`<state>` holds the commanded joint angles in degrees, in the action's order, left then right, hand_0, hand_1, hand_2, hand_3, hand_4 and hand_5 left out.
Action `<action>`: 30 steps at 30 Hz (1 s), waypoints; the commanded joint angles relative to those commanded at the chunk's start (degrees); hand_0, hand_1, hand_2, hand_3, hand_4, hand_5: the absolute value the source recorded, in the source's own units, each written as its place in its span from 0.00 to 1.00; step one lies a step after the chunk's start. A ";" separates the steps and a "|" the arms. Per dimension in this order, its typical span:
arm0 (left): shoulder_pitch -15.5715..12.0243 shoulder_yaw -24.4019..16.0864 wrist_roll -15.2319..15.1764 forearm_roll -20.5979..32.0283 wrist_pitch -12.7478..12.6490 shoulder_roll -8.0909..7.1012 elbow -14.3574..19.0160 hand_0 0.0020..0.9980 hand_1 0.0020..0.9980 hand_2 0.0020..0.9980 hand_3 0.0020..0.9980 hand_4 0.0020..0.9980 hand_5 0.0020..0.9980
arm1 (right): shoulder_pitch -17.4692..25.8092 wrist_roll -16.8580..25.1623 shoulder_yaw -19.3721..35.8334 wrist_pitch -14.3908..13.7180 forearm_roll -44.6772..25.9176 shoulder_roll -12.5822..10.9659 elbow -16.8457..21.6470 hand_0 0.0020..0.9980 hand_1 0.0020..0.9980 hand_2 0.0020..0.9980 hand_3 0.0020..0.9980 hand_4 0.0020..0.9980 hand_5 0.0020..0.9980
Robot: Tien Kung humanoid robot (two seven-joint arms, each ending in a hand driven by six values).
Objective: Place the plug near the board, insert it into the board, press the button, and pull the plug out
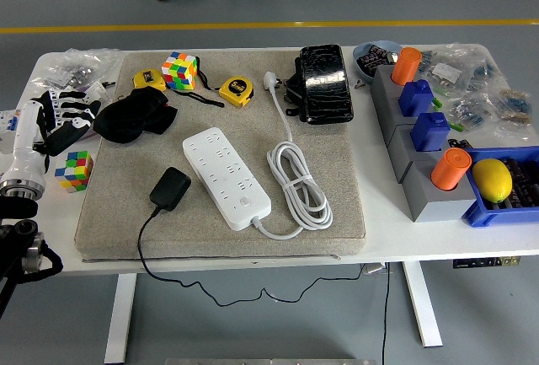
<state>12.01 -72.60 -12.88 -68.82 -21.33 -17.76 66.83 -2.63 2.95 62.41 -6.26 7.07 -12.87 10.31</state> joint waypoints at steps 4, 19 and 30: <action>0.22 0.21 0.08 0.00 0.05 0.29 -0.22 0.38 0.43 0.51 0.55 0.85 0.35 | -0.10 0.07 0.80 -0.05 0.27 0.19 0.00 0.49 0.59 0.54 0.51 0.83 0.37; 1.26 0.85 0.14 0.22 0.16 0.45 0.06 0.38 0.43 0.51 0.55 0.85 0.35 | -0.08 -0.12 2.00 -0.04 0.10 0.64 0.00 0.49 0.59 0.54 0.51 0.84 0.37; 1.32 0.58 0.21 0.32 0.48 0.50 0.22 0.38 0.43 0.51 0.55 0.85 0.35 | -0.50 -0.30 1.80 0.03 -0.18 0.49 0.00 0.50 0.59 0.54 0.51 0.84 0.37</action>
<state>13.33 -72.03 -12.67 -68.49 -20.85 -17.26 67.05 -3.13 2.66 64.21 -6.23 6.89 -12.39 10.31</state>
